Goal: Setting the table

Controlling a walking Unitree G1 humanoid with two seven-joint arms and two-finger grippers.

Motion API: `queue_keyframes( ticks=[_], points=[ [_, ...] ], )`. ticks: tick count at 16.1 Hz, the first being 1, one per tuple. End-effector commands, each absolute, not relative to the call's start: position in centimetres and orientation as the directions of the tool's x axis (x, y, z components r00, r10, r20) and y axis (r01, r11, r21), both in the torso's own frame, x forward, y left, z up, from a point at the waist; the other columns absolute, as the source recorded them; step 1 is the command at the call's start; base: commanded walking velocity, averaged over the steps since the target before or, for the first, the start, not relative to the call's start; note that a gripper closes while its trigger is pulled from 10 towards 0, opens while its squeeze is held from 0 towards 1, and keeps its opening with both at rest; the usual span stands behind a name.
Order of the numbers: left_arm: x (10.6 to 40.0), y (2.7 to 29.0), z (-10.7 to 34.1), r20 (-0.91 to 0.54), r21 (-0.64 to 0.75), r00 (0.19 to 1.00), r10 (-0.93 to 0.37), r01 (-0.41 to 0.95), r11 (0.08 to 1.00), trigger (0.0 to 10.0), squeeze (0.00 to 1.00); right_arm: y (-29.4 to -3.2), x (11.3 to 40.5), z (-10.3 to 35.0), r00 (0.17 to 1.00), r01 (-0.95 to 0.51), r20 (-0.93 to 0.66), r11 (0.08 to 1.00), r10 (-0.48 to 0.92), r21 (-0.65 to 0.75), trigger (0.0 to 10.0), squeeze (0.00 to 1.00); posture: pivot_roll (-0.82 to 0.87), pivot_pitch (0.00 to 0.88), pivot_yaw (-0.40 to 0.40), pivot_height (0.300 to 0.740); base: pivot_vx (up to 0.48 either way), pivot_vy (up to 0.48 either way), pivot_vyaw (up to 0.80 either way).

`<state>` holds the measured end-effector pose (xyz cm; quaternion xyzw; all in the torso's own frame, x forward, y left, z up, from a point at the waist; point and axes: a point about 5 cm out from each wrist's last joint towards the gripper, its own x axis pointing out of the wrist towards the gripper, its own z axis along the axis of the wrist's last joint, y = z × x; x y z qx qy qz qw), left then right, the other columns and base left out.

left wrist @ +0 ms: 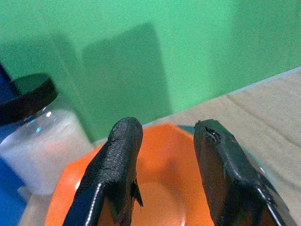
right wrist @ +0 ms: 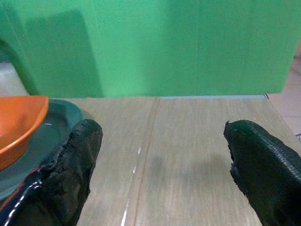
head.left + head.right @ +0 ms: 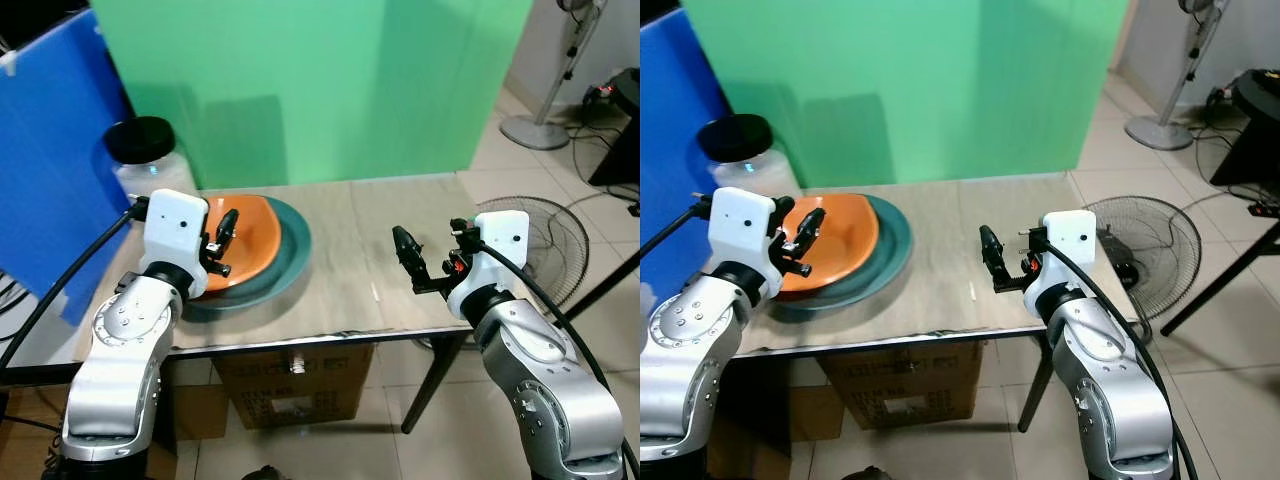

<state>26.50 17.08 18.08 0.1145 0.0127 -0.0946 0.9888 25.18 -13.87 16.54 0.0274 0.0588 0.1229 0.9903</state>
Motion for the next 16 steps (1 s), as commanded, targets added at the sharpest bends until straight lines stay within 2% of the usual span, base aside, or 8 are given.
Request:
queue_keyframes(
  ticks=[1, 6, 11, 16],
  points=[
    [26.7, 16.8, 18.5, -0.025, 0.233, 0.979, -0.204, 0.204, 0.951, 10.0, 0.0, -13.8, 25.2, 16.6, 0.955, -0.265, -0.124, 0.963, 0.269, 0.043, 10.0, 0.0, 0.1, 0.0, 0.043, 0.74, 0.0, 0.0, 0.0],
    [26.7, 16.7, 18.4, -0.024, 0.209, 0.974, -0.224, 0.224, 0.952, 10.0, 0.0, -13.8, 25.1, 16.5, 0.953, -0.272, -0.134, 0.962, 0.271, 0.014, 10.0, 0.0, 0.09, 0.0, 0.046, 0.74, 0.246, 0.0, 0.76],
    [26.8, 16.3, 18.1, -0.034, 0.207, 0.966, -0.256, 0.257, 0.944, 10.0, 0.0, -14.5, 25.0, 16.7, 0.968, -0.216, -0.123, 0.976, 0.219, 0.037, 10.0, 0.0, 0.08, 0.0, 0.056, 0.74, 0.337, 0.0, 0.0],
    [26.5, 16.8, 17.6, -0.081, 0.22, 0.96, -0.266, 0.278, 0.935, 10.0, 0.0, -14.7, 24.9, 16.7, 0.97, -0.205, -0.129, 0.978, 0.208, 0.036, 10.0, 0.0, 0.08, 0.0, 0.05, 0.74, 0.0, 0.0, 0.0]
  ],
)
